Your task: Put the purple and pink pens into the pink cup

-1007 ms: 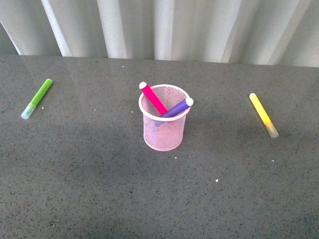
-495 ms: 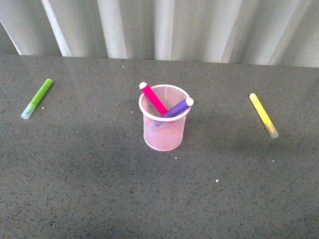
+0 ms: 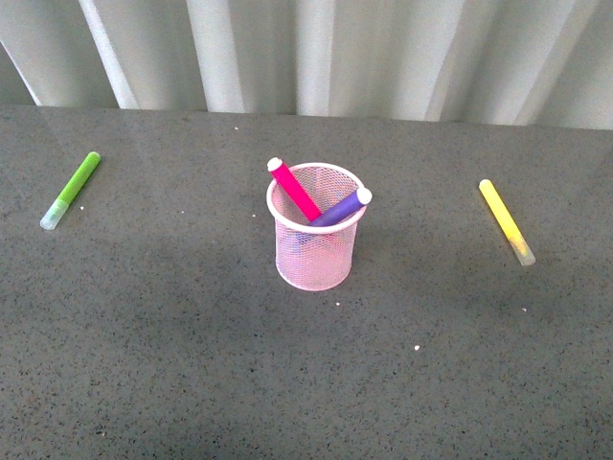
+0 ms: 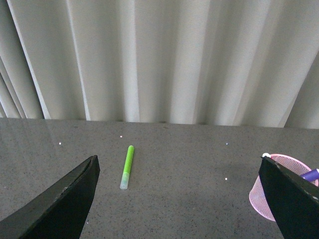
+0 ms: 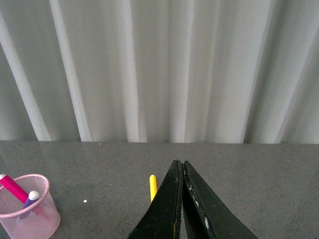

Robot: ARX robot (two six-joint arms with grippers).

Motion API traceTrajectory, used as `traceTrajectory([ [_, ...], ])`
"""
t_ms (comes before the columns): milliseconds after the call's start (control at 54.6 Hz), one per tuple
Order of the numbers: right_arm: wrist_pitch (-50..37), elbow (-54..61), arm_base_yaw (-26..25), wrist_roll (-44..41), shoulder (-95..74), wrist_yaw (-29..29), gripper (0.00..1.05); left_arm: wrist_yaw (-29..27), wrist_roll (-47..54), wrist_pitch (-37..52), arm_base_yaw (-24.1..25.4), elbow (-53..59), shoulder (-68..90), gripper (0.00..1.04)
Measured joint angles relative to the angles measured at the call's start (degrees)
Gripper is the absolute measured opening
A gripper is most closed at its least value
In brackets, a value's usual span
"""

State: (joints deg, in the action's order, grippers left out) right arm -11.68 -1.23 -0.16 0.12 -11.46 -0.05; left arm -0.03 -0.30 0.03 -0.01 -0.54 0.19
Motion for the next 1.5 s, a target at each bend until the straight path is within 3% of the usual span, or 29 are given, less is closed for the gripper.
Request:
traceTrajectory([
  [147, 2.54, -0.02, 0.00, 0.02, 2.45, 0.00, 0.03, 0.02, 0.00, 0.00, 0.00, 0.00, 0.00, 0.98],
  [220, 11.19, 0.00, 0.00, 0.04, 9.44, 0.02, 0.03, 0.00, 0.02, 0.00, 0.00, 0.00, 0.00, 0.98],
  [476, 11.58, 0.00, 0.00, -0.02, 11.21, 0.04, 0.06, 0.02, 0.02, 0.00, 0.00, 0.00, 0.00, 0.98],
  [861, 11.61, 0.00, 0.00, 0.02, 11.21, 0.02, 0.67, 0.00, 0.02, 0.00, 0.00, 0.00, 0.00, 0.98],
  [934, 11.61, 0.00, 0.00, 0.02, 11.21, 0.02, 0.85, 0.02, 0.02, 0.00, 0.00, 0.00, 0.00, 0.98],
  [1026, 11.61, 0.00, 0.00, 0.07, 11.21, 0.02, 0.99, 0.02, 0.02, 0.00, 0.00, 0.00, 0.00, 0.98],
  [1502, 11.61, 0.00, 0.00, 0.04, 11.21, 0.02, 0.98, 0.02, 0.00, 0.00, 0.00, 0.00, 0.00, 0.98],
])
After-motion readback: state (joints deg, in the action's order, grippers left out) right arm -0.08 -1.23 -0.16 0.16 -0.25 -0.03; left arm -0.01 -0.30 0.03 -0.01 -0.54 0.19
